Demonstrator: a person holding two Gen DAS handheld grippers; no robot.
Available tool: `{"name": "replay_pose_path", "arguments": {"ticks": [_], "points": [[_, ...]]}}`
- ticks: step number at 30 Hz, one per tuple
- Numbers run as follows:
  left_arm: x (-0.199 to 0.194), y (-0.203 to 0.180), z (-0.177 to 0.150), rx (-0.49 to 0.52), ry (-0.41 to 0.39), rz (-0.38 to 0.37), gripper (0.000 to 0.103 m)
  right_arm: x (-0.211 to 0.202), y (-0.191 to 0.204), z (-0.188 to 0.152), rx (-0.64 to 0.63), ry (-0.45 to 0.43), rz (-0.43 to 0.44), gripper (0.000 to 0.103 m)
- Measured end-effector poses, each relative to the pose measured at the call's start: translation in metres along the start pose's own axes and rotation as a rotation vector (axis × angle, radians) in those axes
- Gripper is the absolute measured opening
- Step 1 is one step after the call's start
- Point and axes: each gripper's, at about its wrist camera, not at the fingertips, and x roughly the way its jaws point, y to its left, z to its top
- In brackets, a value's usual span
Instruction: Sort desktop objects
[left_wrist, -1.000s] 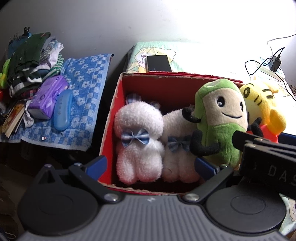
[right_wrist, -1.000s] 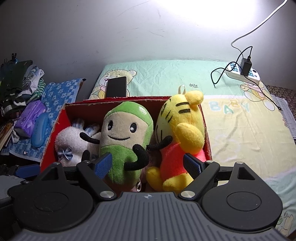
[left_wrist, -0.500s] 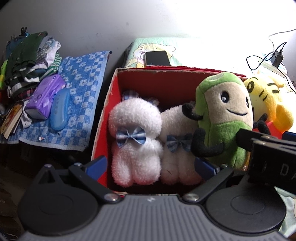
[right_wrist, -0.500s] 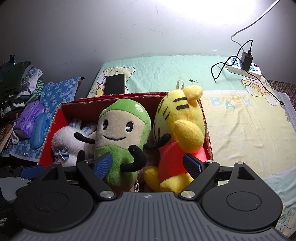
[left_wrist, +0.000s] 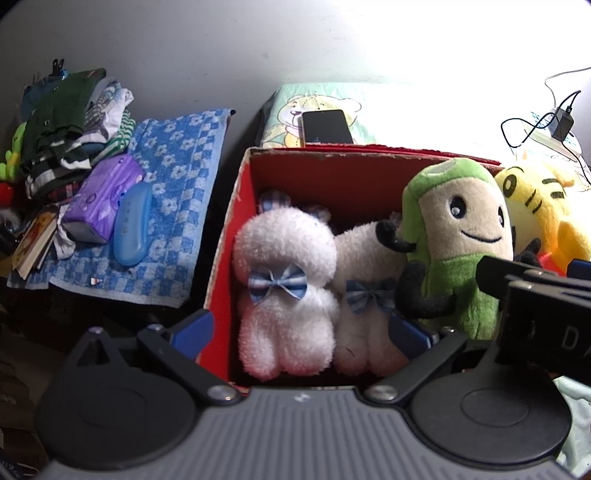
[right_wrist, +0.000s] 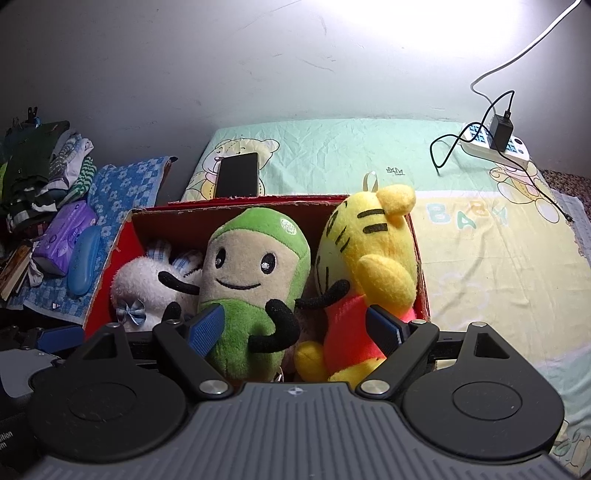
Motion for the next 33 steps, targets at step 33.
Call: {"name": "replay_pose_path", "arguments": {"ticks": [33], "points": [[-0.023, -0.019, 0.011, 0.03, 0.031, -0.037, 0.102, -0.014, -0.016, 0.016, 0.025, 0.078, 0.039, 0.086]]}}
